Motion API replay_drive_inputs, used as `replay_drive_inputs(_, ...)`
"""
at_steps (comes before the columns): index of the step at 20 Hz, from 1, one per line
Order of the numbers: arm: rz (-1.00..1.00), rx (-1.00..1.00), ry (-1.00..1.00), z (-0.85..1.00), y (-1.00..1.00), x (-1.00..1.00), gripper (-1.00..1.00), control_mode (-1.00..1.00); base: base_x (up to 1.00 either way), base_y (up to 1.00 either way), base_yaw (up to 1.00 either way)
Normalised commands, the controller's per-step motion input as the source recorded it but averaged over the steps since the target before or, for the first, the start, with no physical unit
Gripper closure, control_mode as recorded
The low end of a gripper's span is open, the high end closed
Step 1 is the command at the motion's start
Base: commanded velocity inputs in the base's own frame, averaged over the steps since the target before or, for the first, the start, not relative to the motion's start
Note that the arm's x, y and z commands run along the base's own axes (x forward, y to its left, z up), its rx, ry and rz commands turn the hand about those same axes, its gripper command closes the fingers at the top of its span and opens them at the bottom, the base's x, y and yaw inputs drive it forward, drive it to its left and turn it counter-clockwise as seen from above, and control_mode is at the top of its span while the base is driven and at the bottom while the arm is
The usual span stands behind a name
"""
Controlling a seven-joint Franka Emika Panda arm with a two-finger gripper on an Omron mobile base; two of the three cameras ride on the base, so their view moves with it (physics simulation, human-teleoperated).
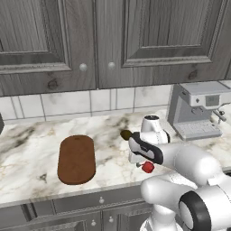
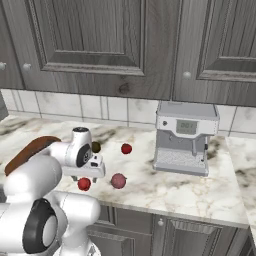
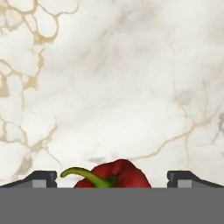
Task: Place the avocado, onion, tomato, and bell pepper on the cutting board.
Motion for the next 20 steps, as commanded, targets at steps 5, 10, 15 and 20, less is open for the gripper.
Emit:
replay_drive_inputs(5, 0.0, 0.0, 0.0, -0.47, 0.0, -0.14, -1.0, -1.0, 0.0, 0.0, 0.0)
replay_drive_inputs(10, 0.0, 0.0, 0.0, -0.48, 0.0, -0.41, -1.0, -1.0, 0.0, 0.0, 0.0)
replay_drive_inputs(15, 0.0, 0.0, 0.0, -0.38, 0.0, -0.46, 1.0, -1.0, 0.0, 0.0, 0.0)
replay_drive_inputs(20, 0.0, 0.0, -0.03, -0.05, 0.0, -0.23, 1.0, -1.0, 0.0, 0.0, 0.0)
